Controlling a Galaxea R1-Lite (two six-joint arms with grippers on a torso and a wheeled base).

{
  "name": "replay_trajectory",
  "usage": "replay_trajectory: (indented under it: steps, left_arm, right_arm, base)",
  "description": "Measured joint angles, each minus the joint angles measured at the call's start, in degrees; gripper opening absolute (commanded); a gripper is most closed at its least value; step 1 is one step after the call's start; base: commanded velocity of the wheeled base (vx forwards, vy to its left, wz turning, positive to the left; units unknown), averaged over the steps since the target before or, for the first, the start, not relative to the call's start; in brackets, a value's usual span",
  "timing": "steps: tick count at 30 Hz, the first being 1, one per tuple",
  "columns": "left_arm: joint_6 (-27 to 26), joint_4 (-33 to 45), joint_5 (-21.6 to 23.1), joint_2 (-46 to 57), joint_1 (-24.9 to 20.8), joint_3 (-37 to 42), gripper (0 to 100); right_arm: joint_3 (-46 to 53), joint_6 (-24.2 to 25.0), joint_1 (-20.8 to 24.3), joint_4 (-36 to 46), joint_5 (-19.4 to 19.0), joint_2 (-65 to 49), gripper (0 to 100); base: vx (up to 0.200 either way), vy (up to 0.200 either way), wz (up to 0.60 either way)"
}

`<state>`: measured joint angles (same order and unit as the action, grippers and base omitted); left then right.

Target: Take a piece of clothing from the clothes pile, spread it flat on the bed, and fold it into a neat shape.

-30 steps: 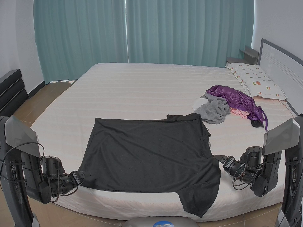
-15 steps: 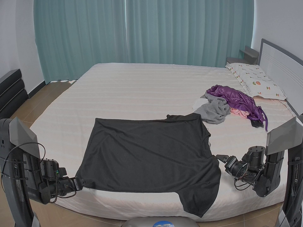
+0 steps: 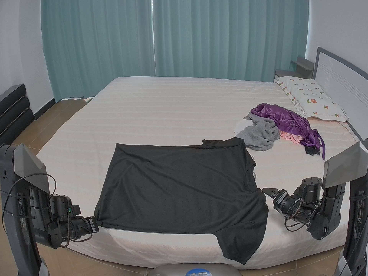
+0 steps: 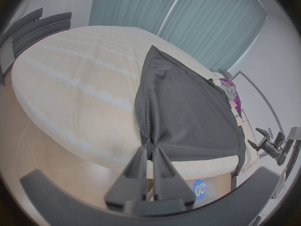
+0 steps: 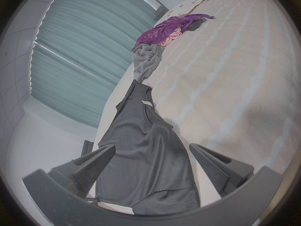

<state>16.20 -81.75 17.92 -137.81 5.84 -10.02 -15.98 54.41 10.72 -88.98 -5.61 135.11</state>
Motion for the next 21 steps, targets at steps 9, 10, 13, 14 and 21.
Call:
replay_trajectory:
  steps: [9,10,13,14,21]
  left_arm:
    - [0.1,-3.3,-0.1,1.1,0.2,3.9,0]
    - [0.1,-3.3,-0.1,1.1,0.2,4.0,0]
    - [0.1,-3.4,0.0,1.2,0.2,4.3,0]
    - [0.2,-3.4,0.0,1.1,0.2,4.4,0]
    - [1.7,-3.4,0.3,0.8,0.2,3.9,0]
  right_arm:
    - [0.6,-0.1,0.2,0.0,0.0,0.2,100]
    - [0.6,-0.3,0.3,0.0,0.0,0.3,100]
    - [1.1,-1.7,1.3,0.0,0.1,0.9,100]
    - [1.3,-2.6,1.6,0.0,0.2,1.2,100]
    - [0.9,-6.4,2.8,0.0,0.8,4.1,100]
  base:
    - [0.0,0.0,0.0]
    - [0.0,0.0,0.0]
    - [0.0,0.0,0.0]
    - [0.0,0.0,0.0]
    - [0.0,0.0,0.0]
